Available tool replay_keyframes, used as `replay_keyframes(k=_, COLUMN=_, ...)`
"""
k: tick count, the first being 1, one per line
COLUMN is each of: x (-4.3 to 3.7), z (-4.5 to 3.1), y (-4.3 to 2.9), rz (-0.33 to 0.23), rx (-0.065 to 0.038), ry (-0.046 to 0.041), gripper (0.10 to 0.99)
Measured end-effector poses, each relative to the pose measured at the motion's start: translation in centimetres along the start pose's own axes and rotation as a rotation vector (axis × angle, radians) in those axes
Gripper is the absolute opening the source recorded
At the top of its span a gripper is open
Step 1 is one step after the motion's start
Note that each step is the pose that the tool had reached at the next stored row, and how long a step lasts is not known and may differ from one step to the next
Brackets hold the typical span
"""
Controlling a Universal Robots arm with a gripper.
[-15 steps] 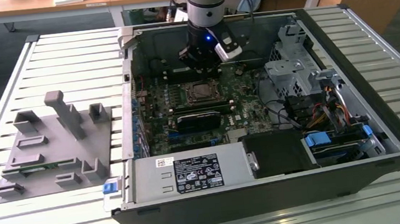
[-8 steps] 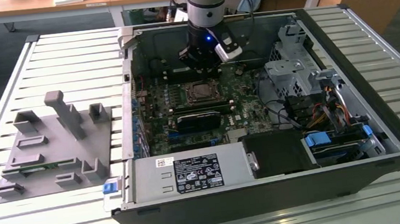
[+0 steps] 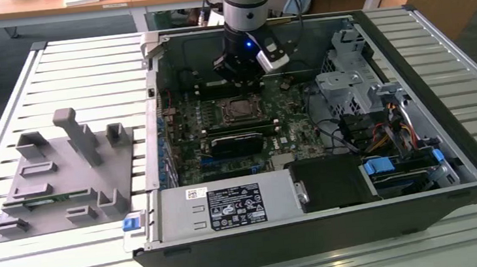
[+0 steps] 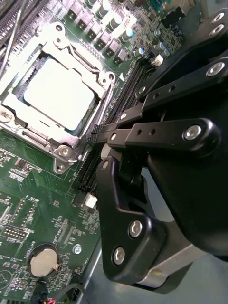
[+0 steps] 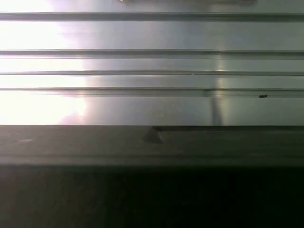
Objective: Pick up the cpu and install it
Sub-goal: 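Install the first cpu locking lever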
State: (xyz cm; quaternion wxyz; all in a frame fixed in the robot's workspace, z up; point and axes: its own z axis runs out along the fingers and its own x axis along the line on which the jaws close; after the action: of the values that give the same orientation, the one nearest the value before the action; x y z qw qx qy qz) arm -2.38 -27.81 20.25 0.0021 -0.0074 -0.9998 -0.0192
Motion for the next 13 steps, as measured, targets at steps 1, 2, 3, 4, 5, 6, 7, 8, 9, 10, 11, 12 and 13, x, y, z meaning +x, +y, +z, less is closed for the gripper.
replay_keyframes(k=1, x=0.00, z=0.03, y=0.01, rz=0.000, rx=0.005, ry=-0.0002, gripper=0.106)
replay_keyframes(k=2, x=0.00, z=0.06, y=0.02, rz=0.000, rx=0.009, ry=-0.0003, gripper=0.106)
replay_keyframes(k=3, x=-0.01, z=0.10, y=0.02, rz=0.000, rx=0.014, ry=-0.0003, gripper=0.106)
replay_keyframes(k=4, x=-0.01, z=0.14, y=0.04, rz=0.000, rx=0.018, ry=-0.0002, gripper=0.106)
replay_keyframes(k=5, x=-0.02, z=0.18, y=0.05, rz=0.000, rx=0.022, ry=-0.0003, gripper=0.106)
replay_keyframes(k=6, x=-0.03, z=0.22, y=0.07, rz=0.000, rx=0.025, ry=-0.0003, gripper=0.106)
replay_keyframes(k=7, x=-0.03, z=0.24, y=0.08, rz=0.000, rx=0.027, ry=-0.0002, gripper=0.106)
replay_keyframes(k=8, x=-0.04, z=0.27, y=0.09, rz=0.000, rx=0.029, ry=-0.0002, gripper=0.106)
replay_keyframes(k=9, x=-0.05, z=0.30, y=0.10, rz=0.000, rx=0.031, ry=-0.0001, gripper=0.106)
replay_keyframes(k=10, x=-0.06, z=0.33, y=0.12, rz=0.000, rx=0.033, ry=-0.0002, gripper=0.106)
replay_keyframes(k=11, x=-0.07, z=0.37, y=0.14, rz=0.000, rx=0.034, ry=-0.0005, gripper=0.106)
replay_keyframes(k=12, x=-0.09, z=0.43, y=0.18, rz=0.000, rx=0.035, ry=-0.0008, gripper=0.106)
replay_keyframes(k=13, x=-0.10, z=0.47, y=0.21, rz=0.000, rx=0.036, ry=-0.0007, gripper=0.106)
